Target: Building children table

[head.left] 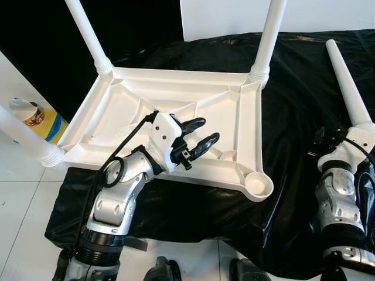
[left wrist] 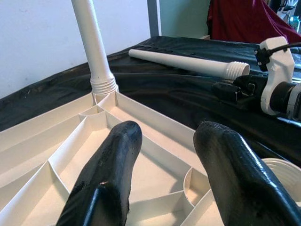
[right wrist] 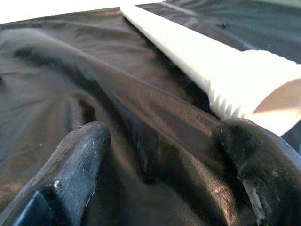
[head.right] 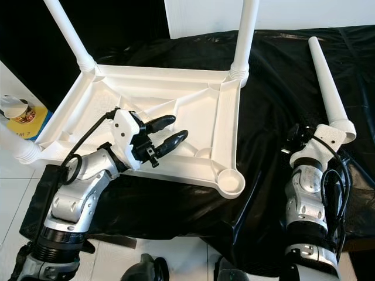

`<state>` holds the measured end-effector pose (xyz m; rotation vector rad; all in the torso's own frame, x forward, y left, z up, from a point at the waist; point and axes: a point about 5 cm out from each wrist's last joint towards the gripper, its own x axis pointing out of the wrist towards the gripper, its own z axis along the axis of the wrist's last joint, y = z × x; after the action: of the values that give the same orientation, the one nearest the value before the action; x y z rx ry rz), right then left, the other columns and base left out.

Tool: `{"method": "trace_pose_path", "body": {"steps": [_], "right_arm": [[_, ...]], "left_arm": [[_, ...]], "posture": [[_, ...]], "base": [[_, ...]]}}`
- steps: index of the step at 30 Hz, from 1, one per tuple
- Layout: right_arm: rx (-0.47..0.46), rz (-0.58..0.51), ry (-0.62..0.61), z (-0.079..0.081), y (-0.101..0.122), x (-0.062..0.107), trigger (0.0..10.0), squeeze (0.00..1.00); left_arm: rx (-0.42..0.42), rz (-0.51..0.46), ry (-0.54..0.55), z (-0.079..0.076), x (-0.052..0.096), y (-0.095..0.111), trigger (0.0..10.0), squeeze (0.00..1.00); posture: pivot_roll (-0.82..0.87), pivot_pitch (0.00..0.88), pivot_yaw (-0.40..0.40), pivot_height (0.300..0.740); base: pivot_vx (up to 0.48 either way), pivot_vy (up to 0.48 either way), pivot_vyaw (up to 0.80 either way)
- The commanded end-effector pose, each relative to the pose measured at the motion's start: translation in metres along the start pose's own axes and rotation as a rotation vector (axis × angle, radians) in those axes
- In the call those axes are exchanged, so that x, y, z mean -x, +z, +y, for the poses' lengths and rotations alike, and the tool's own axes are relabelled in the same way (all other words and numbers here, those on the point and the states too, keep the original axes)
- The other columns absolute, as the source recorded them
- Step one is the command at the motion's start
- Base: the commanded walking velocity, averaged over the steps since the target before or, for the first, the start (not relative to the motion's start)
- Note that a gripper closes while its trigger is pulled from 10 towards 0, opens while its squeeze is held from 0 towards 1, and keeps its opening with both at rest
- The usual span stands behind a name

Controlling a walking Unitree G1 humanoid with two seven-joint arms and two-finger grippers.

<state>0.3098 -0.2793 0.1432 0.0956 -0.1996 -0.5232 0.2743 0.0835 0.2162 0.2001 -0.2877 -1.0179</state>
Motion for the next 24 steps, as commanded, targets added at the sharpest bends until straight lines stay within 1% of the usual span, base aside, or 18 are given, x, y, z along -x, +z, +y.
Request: {"method": "trace_pose_path", "body": {"steps": [1,2,3,4,5,6,7,10,14,17,19,20,21,22,24], "right_arm": [[-0.031,0.029,-0.018,-0.003,-0.007,0.002,10.0,0.00],[-0.077,0.009,-0.019,-0.003,-0.003,0.001,10.0,0.00],[-0.077,0.009,-0.019,-0.003,-0.003,0.001,10.0,0.00],[-0.119,-0.031,-0.002,-0.001,0.004,-0.001,10.0,0.00],[-0.119,-0.031,-0.002,-0.001,0.004,-0.001,10.0,0.00],[-0.144,-0.069,0.022,0.002,0.011,-0.002,10.0,0.00],[-0.144,-0.069,0.022,0.002,0.011,-0.002,10.0,0.00],[-0.182,-0.124,0.056,0.006,0.024,-0.005,10.0,0.00],[-0.183,-0.135,0.062,0.007,0.027,-0.006,10.0,0.00],[-0.152,-0.121,0.093,0.010,0.024,-0.003,10.0,0.00],[-0.136,-0.117,0.111,0.012,0.023,-0.002,10.0,0.00],[-0.121,-0.124,0.130,0.012,0.023,0.002,10.0,0.00],[-0.121,-0.124,0.130,0.012,0.023,0.002,10.0,0.00],[-0.119,-0.128,0.121,0.011,0.023,0.003,10.0,0.00],[-0.120,-0.131,0.115,0.009,0.023,0.003,10.0,0.00]], "left_arm": [[0.013,0.004,0.007,-0.002,0.003,0.000,10.0,0.00],[0.009,0.001,0.002,-0.001,0.003,0.002,10.0,0.00],[0.009,0.001,0.002,-0.001,0.003,0.002,10.0,0.00],[0.005,-0.001,0.004,0.000,0.004,0.004,10.0,0.00],[0.005,-0.001,0.004,0.000,0.004,0.004,10.0,0.00],[0.000,-0.004,0.011,0.002,0.004,0.005,10.0,0.00],[0.000,-0.004,0.011,0.002,0.004,0.005,10.0,0.00],[-0.008,-0.006,0.025,0.004,0.003,0.006,10.0,0.00],[-0.006,-0.009,0.035,0.005,0.002,0.007,10.0,0.00],[-0.014,0.000,0.043,0.006,0.002,0.004,10.0,0.00],[-0.014,0.003,0.048,0.007,0.002,0.003,10.0,0.00],[-0.019,0.003,0.058,0.007,0.000,0.000,10.0,0.00],[-0.019,0.003,0.058,0.007,0.000,0.000,10.0,0.00],[-0.016,-0.001,0.065,0.008,-0.001,-0.001,10.0,0.00],[-0.013,-0.003,0.069,0.008,-0.002,-0.002,10.0,0.00]], "posture": [[-0.01,0.202,0.100,0.740],[0.00,0.200,0.100,0.740],[0.00,0.200,0.100,0.740],[-0.01,0.196,0.099,0.740],[-0.01,0.196,0.099,0.740],[-0.01,0.193,0.097,0.740],[-0.01,0.193,0.097,0.740],[-0.02,0.182,0.092,0.740],[-0.03,0.171,0.086,0.740],[-0.05,0.144,0.065,0.740],[-0.05,0.144,0.065,0.740],[-0.06,0.122,0.049,0.740],[-0.06,0.122,0.049,0.740],[-0.07,0.103,0.039,0.740],[-0.07,0.103,0.039,0.740]], "base": [[0.000,0.000,0.00],[0.000,0.000,0.00],[0.000,0.000,0.00],[0.000,0.000,0.00],[0.000,0.000,0.00],[0.000,0.000,0.00],[0.000,0.000,0.00],[0.000,0.000,0.00],[0.000,0.000,0.00],[0.000,0.000,0.00],[0.000,0.000,0.00],[0.000,0.000,0.00],[0.000,0.000,0.00],[0.000,0.000,0.00],[0.000,0.000,0.00]]}}
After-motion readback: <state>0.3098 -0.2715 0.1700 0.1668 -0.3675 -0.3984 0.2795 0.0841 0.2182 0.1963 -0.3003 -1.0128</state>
